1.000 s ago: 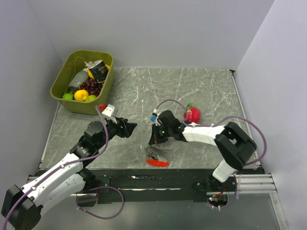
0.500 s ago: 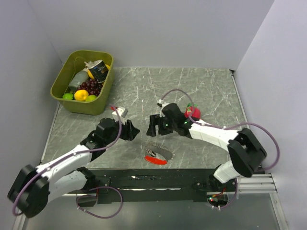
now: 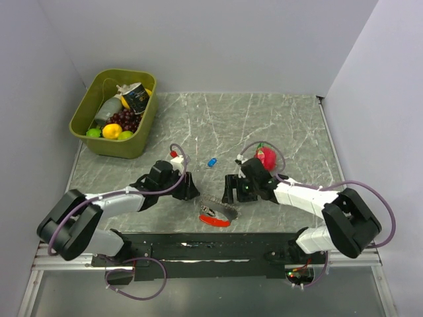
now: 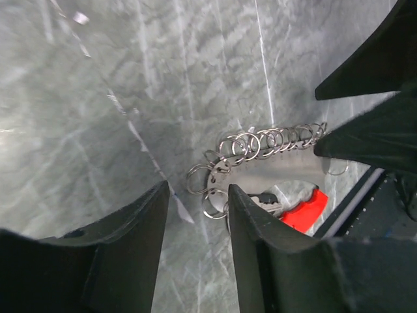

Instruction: Put the keys on the keyring

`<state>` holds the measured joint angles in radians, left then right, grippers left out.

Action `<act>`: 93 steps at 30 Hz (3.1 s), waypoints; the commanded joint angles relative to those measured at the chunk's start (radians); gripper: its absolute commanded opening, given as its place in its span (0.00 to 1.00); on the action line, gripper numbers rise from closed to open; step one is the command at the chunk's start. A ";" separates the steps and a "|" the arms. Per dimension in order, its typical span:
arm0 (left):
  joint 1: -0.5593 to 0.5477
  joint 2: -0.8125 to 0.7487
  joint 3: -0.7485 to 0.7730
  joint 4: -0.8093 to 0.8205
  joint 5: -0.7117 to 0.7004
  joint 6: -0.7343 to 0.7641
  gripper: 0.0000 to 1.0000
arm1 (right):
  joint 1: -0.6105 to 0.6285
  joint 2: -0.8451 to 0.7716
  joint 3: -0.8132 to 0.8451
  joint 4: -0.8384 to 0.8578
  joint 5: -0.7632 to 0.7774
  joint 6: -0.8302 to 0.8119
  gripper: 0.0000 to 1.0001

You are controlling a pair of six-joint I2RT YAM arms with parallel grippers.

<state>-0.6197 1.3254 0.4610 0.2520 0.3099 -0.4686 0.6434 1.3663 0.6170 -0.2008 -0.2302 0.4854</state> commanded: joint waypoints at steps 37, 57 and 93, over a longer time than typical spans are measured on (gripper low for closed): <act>-0.161 0.244 0.430 -0.431 -0.206 0.036 0.45 | -0.065 -0.365 -0.114 -0.008 -0.003 0.121 0.94; -0.193 0.307 0.484 -0.514 -0.235 0.027 0.15 | -0.105 -0.354 -0.114 -0.003 -0.017 0.085 0.95; -0.192 0.006 0.745 -0.810 0.142 0.372 0.01 | -0.117 -0.447 0.059 0.313 -0.466 -0.384 0.80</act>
<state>-0.8070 1.4067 1.1240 -0.5228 0.3378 -0.1585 0.5358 0.9333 0.6136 0.0177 -0.5713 0.1734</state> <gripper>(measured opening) 0.021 0.823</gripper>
